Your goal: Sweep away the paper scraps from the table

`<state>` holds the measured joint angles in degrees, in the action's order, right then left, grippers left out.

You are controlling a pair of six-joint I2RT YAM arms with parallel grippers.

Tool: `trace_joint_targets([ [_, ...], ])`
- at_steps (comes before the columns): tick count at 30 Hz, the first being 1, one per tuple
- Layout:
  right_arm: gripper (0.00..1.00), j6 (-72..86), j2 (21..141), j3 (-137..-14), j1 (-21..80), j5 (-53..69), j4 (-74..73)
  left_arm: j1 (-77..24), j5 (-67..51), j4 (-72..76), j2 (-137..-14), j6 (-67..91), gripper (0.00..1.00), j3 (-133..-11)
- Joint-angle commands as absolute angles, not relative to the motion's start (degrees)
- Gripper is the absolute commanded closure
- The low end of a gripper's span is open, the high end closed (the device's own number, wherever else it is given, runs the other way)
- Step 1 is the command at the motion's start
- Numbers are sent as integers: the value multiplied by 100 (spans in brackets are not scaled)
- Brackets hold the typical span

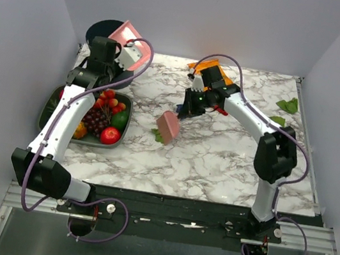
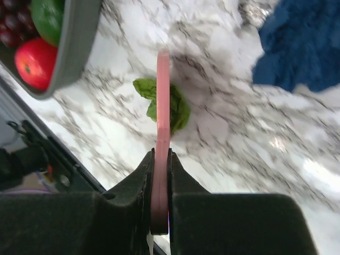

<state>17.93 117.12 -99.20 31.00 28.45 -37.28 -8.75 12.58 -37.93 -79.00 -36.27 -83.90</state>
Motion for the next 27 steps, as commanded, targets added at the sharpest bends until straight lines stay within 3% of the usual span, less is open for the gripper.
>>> trace_joint_targets([
  [1,99,678,10691,-9247,3015,2005,-4201,-1502,1046,-4315,-7963,-3647,100,-8692],
  [6,99,-121,9678,-8536,2848,1951,-4517,-1714,721,-4184,-7831,-3525,100,-8333],
  [11,99,-194,9263,-8753,2786,2646,-4255,-1661,878,-4421,-7753,-3550,100,-7632],
  [18,99,-18,10545,-10264,2786,2892,-4035,-1450,694,-4878,-7216,-3779,100,-7032],
  [27,100,1642,12400,-12074,2786,2751,-3604,-1354,844,-5194,-6847,-3648,100,-6864],
])
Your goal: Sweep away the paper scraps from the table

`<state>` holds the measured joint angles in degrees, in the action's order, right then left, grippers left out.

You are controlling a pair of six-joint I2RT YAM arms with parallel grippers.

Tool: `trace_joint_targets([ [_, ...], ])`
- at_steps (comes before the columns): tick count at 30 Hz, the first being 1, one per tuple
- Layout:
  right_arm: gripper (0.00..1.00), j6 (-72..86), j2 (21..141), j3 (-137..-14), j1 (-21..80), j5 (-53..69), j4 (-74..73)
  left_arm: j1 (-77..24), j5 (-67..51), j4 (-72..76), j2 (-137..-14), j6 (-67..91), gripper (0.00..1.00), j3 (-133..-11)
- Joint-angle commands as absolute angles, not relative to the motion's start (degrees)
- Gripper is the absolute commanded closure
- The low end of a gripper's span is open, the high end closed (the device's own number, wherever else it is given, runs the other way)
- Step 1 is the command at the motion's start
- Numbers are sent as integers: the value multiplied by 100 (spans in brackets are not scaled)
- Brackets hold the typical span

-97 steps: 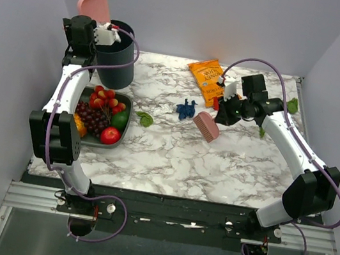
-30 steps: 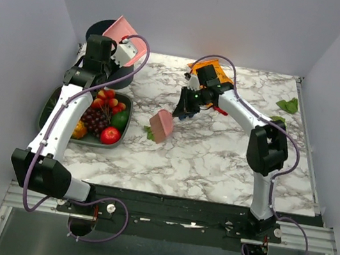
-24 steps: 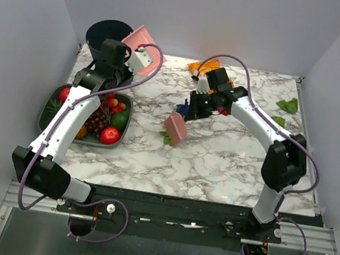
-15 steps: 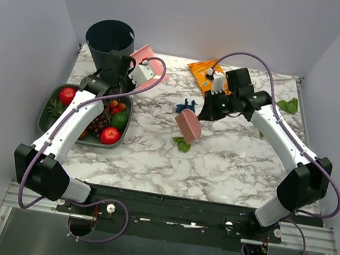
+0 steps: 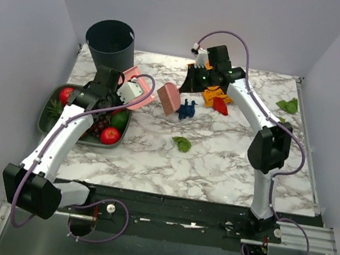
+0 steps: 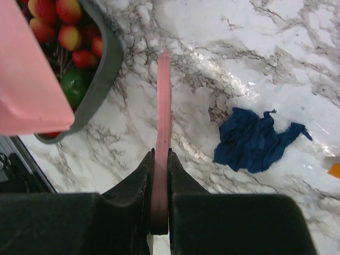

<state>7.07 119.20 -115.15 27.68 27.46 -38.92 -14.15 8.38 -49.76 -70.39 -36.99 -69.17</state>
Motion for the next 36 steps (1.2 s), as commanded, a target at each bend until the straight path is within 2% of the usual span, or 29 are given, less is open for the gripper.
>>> trace_joint_targets([
  [1,99,1748,12514,-12154,2786,2760,-3586,-1319,844,-5247,-6829,-3595,100,-6890],
  [6,99,1881,12911,-12243,2795,2400,-3656,-1187,712,-5317,-6803,-3463,100,-7013],
  [12,99,1723,12508,-11199,2777,2461,-3788,-1187,554,-5318,-6952,-3358,100,-7180],
  [18,99,503,10989,-9182,2698,2339,-3999,-1292,299,-5291,-7259,-3261,100,-7365],
  [25,99,-474,9353,-7815,2435,2065,-4201,-1529,71,-5220,-7690,-3392,100,-7532],
  [29,100,-544,8772,-7874,2189,2110,-4114,-1626,9,-5484,-8076,-3664,100,-7655],
  [36,99,-1747,8973,-8454,2092,810,-3771,-1967,-580,-6134,-8112,-4919,100,-7156],
])
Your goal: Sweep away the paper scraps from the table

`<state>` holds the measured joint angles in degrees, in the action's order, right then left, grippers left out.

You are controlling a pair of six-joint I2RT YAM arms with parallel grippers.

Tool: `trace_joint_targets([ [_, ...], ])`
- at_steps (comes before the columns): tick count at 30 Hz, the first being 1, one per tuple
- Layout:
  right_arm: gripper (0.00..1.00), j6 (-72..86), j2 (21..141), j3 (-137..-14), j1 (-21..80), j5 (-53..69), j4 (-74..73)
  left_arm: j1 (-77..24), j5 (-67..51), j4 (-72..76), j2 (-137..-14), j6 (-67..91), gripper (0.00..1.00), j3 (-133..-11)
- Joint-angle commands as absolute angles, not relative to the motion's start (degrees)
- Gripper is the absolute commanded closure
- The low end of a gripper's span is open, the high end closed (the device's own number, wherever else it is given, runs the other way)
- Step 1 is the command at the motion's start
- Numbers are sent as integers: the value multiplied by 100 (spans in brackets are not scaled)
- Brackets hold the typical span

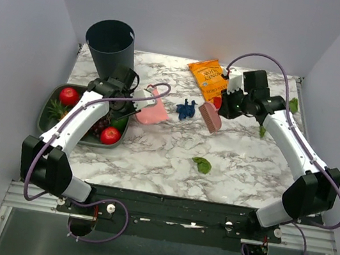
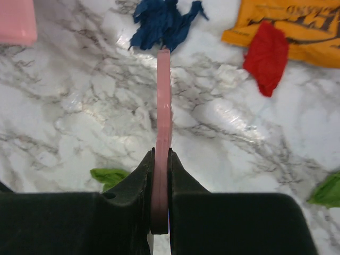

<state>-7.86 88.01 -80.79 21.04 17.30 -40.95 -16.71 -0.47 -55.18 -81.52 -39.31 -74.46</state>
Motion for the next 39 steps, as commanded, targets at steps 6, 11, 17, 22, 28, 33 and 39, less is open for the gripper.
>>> trace_joint_targets([
  [6,99,-2399,9404,-8640,2039,-156,-3455,-2460,-527,-6399,-8498,-5116,100,-7005],
  [11,99,-2645,9580,-8561,2030,-641,-3226,-2785,-396,-6065,-8806,-4493,100,-6961],
  [17,99,-2549,9799,-8754,2030,-642,-3278,-3032,-281,-5845,-8956,-4123,100,-6733],
  [22,99,-2645,10002,-8701,2048,-159,-3506,-3094,-149,-5757,-9026,-3753,100,-6530],
  [28,99,-2821,9976,-8061,2214,-26,-3630,-3120,-114,-5581,-8982,-3630,100,-6407],
  [33,99,-2778,9748,-7656,2583,509,-3832,-3146,-185,-5520,-9017,-3533,100,-6381],
  [39,99,-2463,9291,-7470,3154,983,-4086,-3225,-167,-5467,-8991,-3463,100,-6372],
])
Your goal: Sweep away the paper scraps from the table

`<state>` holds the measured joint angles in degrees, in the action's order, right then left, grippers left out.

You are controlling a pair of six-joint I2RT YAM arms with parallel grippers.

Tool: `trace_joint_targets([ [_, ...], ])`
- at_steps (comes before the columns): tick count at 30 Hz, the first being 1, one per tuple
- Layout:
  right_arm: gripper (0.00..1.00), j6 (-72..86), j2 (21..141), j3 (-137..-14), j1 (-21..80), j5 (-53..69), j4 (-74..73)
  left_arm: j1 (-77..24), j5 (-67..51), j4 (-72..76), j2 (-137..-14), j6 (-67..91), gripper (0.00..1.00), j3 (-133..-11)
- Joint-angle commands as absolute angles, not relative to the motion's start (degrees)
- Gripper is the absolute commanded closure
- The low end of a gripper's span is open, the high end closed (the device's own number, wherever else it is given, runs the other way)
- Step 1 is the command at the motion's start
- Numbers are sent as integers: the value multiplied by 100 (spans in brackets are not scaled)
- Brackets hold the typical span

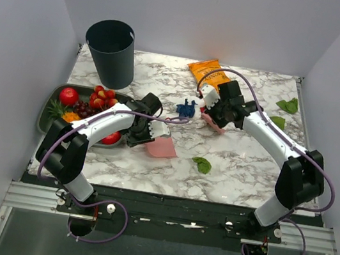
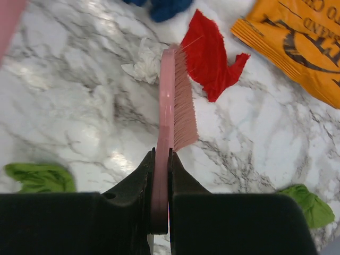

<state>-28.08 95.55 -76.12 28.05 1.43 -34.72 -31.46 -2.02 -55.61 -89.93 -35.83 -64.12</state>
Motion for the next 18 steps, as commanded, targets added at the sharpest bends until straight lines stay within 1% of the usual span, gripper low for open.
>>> trace_joint_targets([
  [1,99,-2374,9229,-7506,3173,1167,-4148,-3234,-158,-5458,-8983,-3489,100,-6355],
  [2,99,-2277,9098,-7541,3182,1552,-4288,-3243,-167,-5467,-9000,-3481,100,-6346],
  [4,99,-1952,8966,-7611,3173,1731,-4359,-3261,-176,-5475,-9017,-3507,100,-6319],
  [7,99,-1854,8597,-7515,3173,1294,-4298,-3296,-176,-5545,-9000,-3507,100,-6328],
  [8,99,-1898,8517,-7480,3164,953,-4237,-3287,-176,-5572,-8991,-3524,100,-6328],
  [11,99,-2091,8245,-7287,3129,512,-4096,-3287,-167,-5590,-8921,-3559,100,-6284],
  [18,99,-2092,8191,-6848,3120,194,-3850,-3322,-141,-5634,-8868,-3612,100,-6205],
])
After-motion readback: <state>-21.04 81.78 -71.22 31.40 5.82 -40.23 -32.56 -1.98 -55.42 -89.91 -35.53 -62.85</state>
